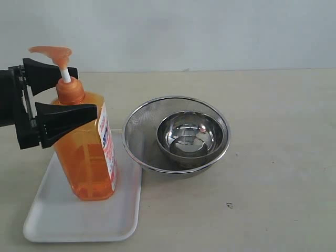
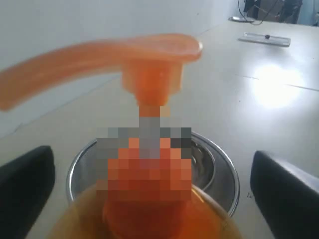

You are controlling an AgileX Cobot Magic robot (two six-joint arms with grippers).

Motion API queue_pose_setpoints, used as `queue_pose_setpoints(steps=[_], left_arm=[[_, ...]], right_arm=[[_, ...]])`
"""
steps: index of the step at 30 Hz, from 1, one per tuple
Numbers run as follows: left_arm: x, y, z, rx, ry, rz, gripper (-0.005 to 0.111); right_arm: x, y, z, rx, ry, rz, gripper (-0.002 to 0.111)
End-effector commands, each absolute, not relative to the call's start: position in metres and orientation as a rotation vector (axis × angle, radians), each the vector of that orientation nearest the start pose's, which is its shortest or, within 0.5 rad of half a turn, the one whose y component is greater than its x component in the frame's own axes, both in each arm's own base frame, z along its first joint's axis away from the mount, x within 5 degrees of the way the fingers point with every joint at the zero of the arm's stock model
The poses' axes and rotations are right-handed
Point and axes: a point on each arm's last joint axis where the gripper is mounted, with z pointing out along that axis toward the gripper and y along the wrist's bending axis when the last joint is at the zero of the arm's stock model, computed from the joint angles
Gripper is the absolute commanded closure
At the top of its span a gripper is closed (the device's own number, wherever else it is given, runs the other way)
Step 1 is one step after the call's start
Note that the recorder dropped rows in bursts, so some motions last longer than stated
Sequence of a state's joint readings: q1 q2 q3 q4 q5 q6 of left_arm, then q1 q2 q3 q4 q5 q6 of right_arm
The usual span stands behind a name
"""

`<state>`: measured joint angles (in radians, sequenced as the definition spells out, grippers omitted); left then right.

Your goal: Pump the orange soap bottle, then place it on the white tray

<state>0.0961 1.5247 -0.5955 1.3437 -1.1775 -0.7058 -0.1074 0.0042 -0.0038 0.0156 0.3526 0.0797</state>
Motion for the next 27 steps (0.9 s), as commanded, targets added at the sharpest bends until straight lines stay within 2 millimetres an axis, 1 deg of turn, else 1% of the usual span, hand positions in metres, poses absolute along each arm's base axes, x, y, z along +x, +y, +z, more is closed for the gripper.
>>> queue_pose_setpoints(steps=[1,4,10,12,14,17,23,27], left_arm=[[0.248,-0.056,0.232,0.912,1.573,-0.708,0.007],[0.241,-0.056,0.241,0.888,1.601,-0.736,0.007],[0.223,-0.06,0.249,0.963,1.654,-0.792,0.007],[0.222,-0.058,0.245,0.966,1.726,-0.778,0.007],[0.225,-0.055,0.241,0.924,1.803,-0.756,0.007],[0.227,-0.053,0.238,0.859,1.854,-0.738,0.007],[0.224,-0.053,0.235,0.781,1.854,-0.764,0.007],[0.224,-0.053,0.237,0.749,1.839,-0.784,0.007]], right_arm=[[0.053,-0.005,0.182,0.178,1.818,-0.011,0.107],[0.053,-0.005,0.182,0.178,1.818,-0.011,0.107],[0.053,-0.005,0.182,0.179,1.823,-0.011,0.107],[0.053,-0.005,0.182,0.179,1.823,-0.011,0.107],[0.053,-0.005,0.182,0.179,1.823,-0.011,0.107],[0.053,-0.005,0.182,0.179,1.823,-0.011,0.107],[0.053,-0.005,0.182,0.179,1.823,-0.011,0.107],[0.053,-0.005,0.182,0.179,1.823,-0.011,0.107]])
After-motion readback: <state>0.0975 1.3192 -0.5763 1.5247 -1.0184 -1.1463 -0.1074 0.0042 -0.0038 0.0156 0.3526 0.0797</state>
